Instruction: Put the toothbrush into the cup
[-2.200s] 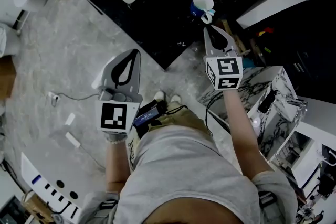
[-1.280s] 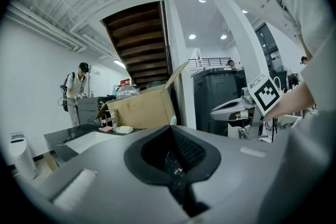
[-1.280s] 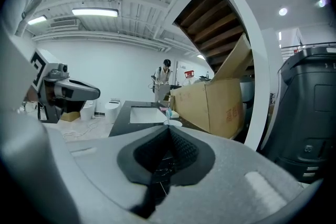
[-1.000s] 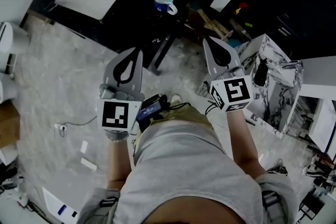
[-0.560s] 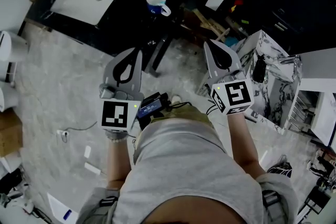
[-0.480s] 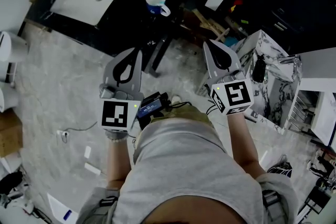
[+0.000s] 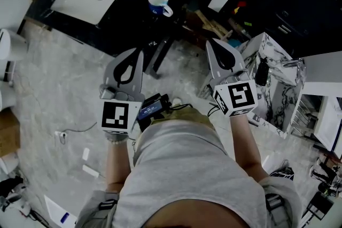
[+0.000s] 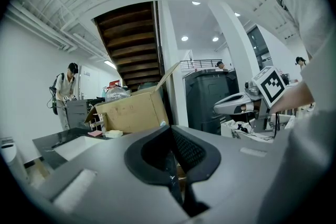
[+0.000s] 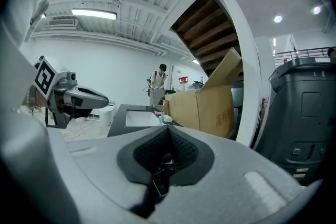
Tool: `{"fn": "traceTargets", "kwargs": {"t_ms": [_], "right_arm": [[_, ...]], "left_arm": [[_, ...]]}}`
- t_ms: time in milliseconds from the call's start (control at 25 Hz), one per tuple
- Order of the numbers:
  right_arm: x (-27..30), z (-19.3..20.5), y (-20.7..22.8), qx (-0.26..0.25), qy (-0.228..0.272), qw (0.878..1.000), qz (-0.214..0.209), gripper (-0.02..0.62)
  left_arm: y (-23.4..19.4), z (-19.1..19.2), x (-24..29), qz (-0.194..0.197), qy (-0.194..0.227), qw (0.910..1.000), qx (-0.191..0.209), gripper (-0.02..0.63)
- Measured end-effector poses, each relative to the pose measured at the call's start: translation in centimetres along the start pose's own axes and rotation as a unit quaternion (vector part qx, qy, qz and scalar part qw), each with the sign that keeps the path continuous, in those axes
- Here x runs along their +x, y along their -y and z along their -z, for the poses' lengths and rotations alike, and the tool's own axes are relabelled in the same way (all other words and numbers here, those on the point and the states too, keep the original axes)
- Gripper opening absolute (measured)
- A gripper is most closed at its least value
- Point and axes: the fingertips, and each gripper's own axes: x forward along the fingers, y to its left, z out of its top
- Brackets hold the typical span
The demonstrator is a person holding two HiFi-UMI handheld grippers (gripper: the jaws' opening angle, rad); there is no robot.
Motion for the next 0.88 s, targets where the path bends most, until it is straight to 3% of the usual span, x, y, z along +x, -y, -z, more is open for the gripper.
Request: {"fn": "traceTargets", "kwargs": {"t_ms": [880], "right_arm": [[0.25, -0.31, -0.97, -0.003, 0.004, 1.0, -0.015, 0.0]], "left_arm": [[0.15, 0.07, -0.35, -0.002, 0.0, 1.0, 0.004, 0.014]]}}
